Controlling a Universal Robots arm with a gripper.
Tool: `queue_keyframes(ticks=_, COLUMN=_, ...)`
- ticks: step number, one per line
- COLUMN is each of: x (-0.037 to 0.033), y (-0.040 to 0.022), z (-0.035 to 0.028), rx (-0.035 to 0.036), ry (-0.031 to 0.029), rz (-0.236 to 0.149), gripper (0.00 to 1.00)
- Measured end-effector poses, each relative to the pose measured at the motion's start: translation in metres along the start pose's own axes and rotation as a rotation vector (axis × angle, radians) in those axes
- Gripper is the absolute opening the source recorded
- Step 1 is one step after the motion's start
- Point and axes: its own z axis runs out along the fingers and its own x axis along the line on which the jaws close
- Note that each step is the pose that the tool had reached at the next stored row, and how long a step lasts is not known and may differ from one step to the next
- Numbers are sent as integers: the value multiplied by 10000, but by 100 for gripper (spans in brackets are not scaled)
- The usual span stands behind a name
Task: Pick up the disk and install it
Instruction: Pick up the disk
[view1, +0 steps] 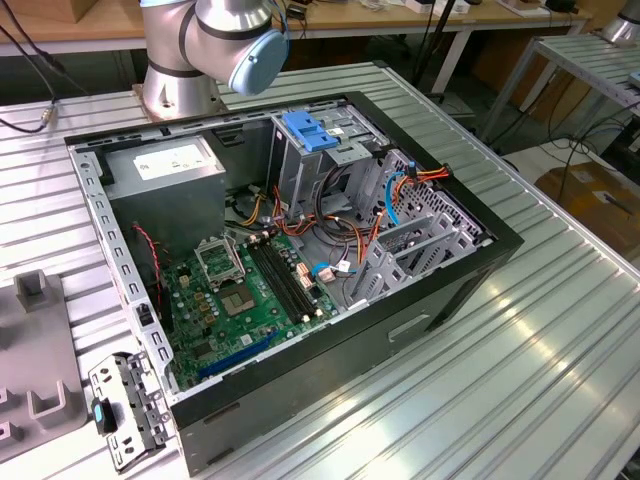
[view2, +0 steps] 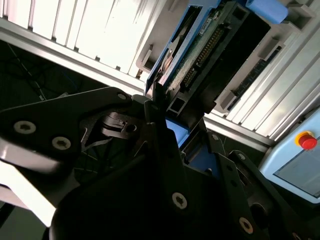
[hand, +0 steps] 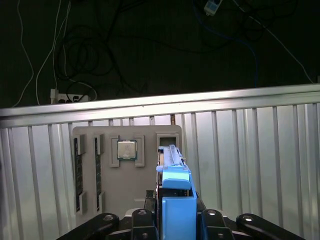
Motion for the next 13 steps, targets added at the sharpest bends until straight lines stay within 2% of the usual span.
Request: queue_keyframes(ticks=13, x=1, y=-1, z=-54, rx=-1, ry=1, rz=0, gripper=36)
